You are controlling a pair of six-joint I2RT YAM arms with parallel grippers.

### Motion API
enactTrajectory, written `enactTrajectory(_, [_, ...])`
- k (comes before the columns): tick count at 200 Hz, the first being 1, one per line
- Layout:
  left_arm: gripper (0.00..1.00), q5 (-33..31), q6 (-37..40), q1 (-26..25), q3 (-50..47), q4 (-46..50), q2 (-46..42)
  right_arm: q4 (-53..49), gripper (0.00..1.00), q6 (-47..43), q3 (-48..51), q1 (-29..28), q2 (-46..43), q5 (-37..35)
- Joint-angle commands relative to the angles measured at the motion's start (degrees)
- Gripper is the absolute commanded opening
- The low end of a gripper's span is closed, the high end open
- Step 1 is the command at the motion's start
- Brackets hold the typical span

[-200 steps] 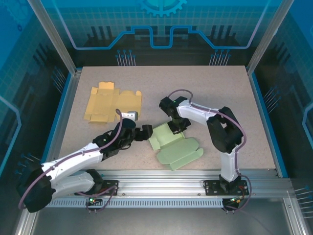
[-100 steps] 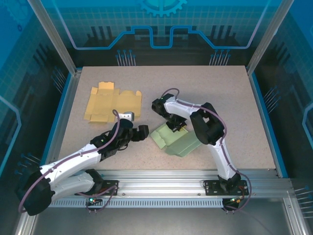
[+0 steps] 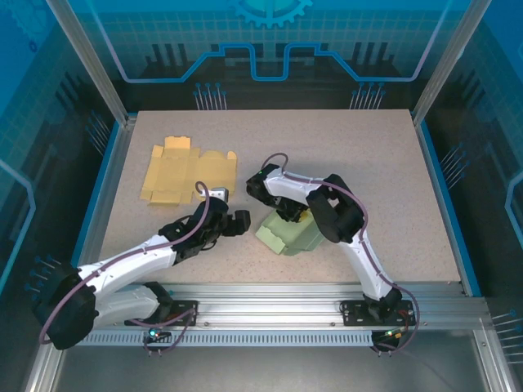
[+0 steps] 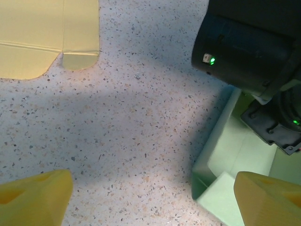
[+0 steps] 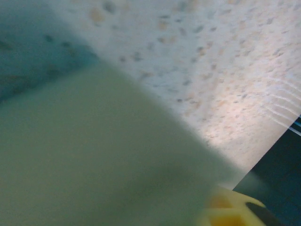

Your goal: Fold the paper box

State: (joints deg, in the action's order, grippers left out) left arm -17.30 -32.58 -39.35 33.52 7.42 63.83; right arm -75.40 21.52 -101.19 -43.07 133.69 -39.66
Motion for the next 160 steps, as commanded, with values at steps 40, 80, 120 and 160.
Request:
enactTrajectory(40, [0.90,-0.90,2.82,2.38,1.92,1.19,0.67,9.49,0.63,-2.54,0.58,-0.28,-7.46,5.64])
enactTrajectory(80, [0.85,-0.03,3.73,3.90,1.37,0.84,2.01,6.54,0.71,-3.80,-1.63,-1.25,-9.67,5.43])
enactTrajectory(120, [0.75,0.71,5.36,5.92,1.93,1.15,6.08,4.96,0.74,-4.91,-3.43,-2.40,-16.04,7.86])
enactTrajectory(160, [0.66,4.04,7.67,6.04,4.66,-0.25,13.22,4.21,1.00,-3.33,-2.91,-3.19,-27.53,10.38])
